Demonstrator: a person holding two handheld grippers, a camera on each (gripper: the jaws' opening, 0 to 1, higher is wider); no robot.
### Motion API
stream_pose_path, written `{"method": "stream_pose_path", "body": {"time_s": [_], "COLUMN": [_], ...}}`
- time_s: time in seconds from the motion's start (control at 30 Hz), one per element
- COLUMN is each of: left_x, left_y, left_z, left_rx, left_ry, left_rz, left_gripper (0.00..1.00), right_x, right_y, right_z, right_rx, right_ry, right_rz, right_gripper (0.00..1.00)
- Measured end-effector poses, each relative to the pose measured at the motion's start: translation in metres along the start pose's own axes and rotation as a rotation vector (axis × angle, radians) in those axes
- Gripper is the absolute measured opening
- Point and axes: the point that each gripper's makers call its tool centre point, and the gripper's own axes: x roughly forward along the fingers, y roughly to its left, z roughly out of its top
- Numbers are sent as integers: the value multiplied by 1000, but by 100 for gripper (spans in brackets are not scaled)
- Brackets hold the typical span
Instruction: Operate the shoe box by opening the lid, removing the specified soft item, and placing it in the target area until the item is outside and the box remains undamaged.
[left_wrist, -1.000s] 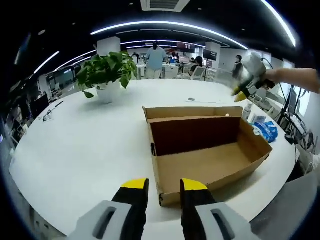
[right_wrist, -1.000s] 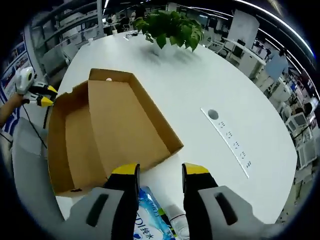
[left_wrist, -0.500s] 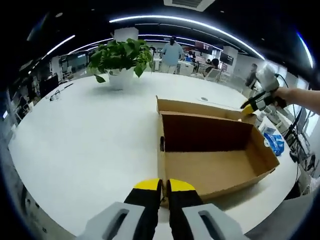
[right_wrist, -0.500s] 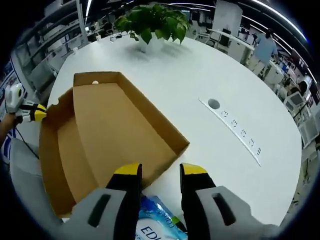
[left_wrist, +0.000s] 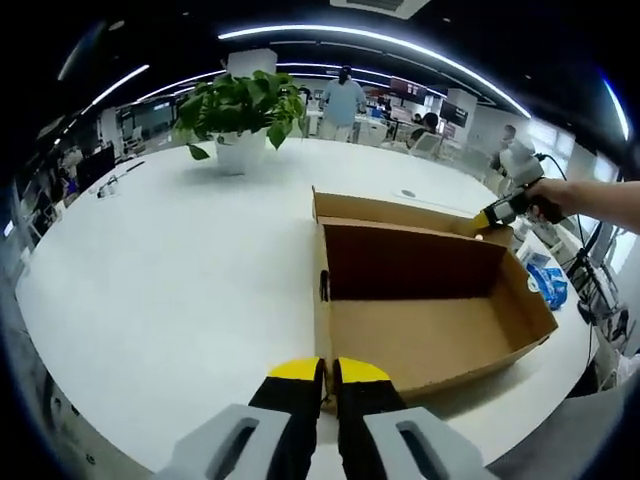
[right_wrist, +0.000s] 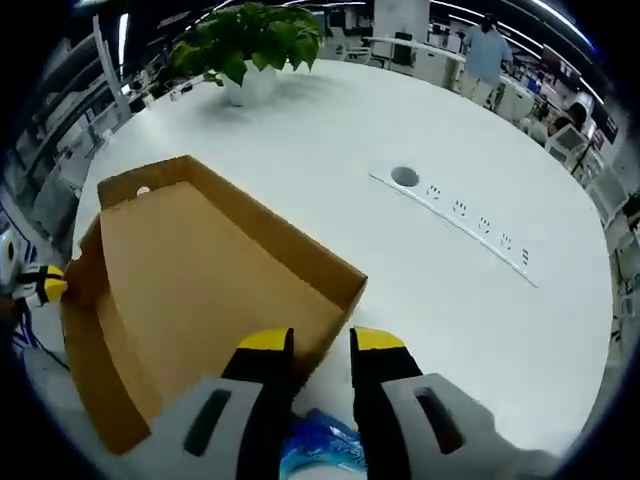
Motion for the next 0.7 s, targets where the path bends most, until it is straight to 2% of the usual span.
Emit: {"method": "stream_pose_path", "body": {"time_s": [0.1,0.2,0.27,0.47,0.7], "left_x": [2,3,3,4,5], "left_y": [2,3,3,4,5], "left_z": [1,1,1,1,0], "left_rx": [-8,-17,-20,-26,-19], "left_ry": [3,-1,-1,2,5], "left_rz": [-3,-4,-5,-11,-13], "left_gripper": [4,4,4,4,4], "right_x": [0,-2,-2,3,-7], "right_y": [-1,4,3,-3,-4], "right_z": [-2,-3,-5,1,4], "right_rx": [84,84,60,99,143], "right_ry": [4,-1,12,18,-6], "right_rz": [-8,3,-19,-42,-53], "right_gripper": [12,9,8,5,4]}}
